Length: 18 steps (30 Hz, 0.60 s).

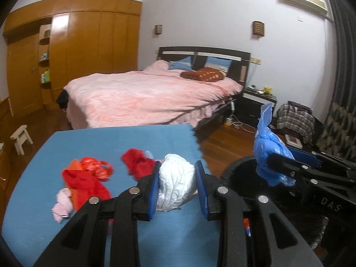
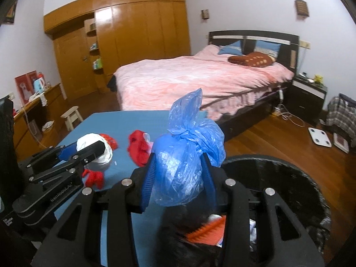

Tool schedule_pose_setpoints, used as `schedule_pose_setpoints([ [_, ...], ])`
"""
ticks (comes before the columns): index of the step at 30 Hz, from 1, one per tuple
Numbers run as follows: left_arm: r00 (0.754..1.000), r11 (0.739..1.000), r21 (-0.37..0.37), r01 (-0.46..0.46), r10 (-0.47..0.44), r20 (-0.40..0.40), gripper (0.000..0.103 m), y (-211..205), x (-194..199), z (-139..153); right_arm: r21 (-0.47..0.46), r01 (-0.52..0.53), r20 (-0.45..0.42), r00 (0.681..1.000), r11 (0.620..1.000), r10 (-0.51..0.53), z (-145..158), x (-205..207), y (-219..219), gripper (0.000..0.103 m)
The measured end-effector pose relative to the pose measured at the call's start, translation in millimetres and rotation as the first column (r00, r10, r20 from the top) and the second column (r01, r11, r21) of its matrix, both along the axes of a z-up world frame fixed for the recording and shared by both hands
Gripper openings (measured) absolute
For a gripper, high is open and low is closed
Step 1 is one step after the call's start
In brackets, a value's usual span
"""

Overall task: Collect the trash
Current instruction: 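Carry tissue and blue bag over the bin and open both tools to drop them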

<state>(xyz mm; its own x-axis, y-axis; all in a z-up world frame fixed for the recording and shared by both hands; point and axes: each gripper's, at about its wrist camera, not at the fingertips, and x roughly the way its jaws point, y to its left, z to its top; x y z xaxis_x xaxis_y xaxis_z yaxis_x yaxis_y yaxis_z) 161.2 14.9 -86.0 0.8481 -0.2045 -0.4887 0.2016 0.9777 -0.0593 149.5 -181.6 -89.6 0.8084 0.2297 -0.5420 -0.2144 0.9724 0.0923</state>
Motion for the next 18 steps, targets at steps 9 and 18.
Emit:
schedule_pose_setpoints([
  [9, 0.995, 0.995, -0.010, 0.095, -0.095, -0.016, 0.030, -49.7, -6.2, -4.0, -0.023, 0.111, -0.010, 0.994, 0.994, -0.111, -8.5, -25.0, -59.9, 0.039],
  [18, 0.985, 0.986, -0.006, 0.166, -0.166, -0.037, 0.030, -95.2, -0.8, -14.2, -0.042, 0.198, -0.050, 0.978, 0.979, -0.200, -31.8, -37.8, -100.7, 0.039],
])
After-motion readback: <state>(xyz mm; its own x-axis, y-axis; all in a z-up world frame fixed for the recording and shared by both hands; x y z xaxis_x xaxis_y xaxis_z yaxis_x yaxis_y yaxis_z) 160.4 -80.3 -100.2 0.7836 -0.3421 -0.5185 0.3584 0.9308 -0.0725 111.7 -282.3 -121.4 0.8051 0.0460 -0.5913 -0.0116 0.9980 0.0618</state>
